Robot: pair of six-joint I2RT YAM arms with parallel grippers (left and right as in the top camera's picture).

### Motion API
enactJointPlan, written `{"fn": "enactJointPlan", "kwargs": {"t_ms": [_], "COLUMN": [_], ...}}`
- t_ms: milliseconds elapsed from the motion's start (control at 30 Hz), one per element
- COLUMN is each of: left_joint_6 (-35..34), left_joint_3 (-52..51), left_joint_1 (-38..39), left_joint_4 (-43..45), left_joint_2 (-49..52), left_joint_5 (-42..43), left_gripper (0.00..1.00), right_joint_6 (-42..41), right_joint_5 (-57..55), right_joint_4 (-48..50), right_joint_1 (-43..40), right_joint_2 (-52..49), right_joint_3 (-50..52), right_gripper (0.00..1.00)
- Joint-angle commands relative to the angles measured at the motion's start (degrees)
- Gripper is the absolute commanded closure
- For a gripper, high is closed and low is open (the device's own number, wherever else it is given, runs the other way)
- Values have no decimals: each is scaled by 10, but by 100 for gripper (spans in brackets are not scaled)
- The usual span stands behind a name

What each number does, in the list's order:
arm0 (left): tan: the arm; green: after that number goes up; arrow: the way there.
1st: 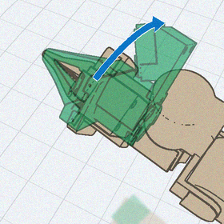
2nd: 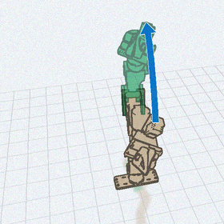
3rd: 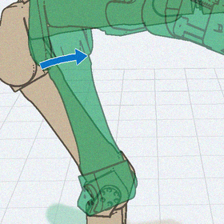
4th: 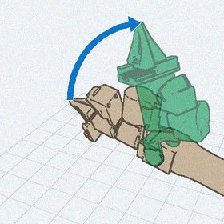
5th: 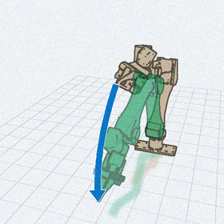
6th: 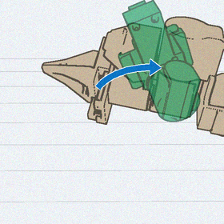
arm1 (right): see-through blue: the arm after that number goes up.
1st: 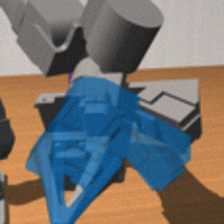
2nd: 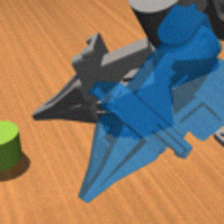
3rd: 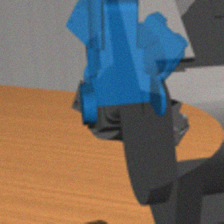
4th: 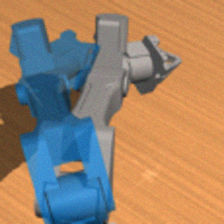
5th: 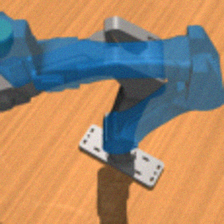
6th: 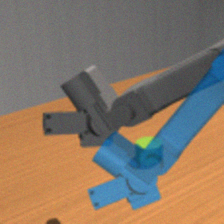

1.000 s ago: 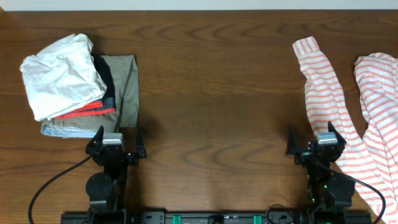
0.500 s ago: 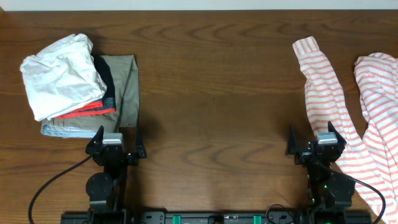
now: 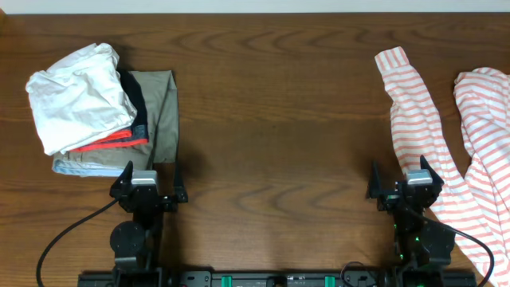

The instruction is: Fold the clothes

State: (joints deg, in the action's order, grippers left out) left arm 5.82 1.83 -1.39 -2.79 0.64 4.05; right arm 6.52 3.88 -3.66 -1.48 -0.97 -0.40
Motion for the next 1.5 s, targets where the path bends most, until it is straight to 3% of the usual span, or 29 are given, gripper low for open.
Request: {"fn": "enactJointPlan", "kwargs": {"t_ms": [0, 1233, 1400, 1467], "left_joint_6": [-5, -7, -100, -103], "left_joint_3": [-16, -16, -14, -11], "left_joint_1": [2, 2, 2, 2], "left_joint_4": [-9, -8, -8, -8], "left_joint_2": [-4, -3, -3, -3], "left_joint_5": [-3, -2, -2, -2], "left_gripper": [2, 2, 2, 2], "right_joint_6": [4, -2, -57, -82], "right_joint_5": [-2, 2, 2, 2], "right_joint_4": [-3, -2, 9, 8], "right_joint_1": [-6, -6, -6, -6], "right_joint_2": [2, 2, 2, 2], "right_joint_3": [1, 1, 1, 1], "right_gripper": [1, 1, 1, 1]}}
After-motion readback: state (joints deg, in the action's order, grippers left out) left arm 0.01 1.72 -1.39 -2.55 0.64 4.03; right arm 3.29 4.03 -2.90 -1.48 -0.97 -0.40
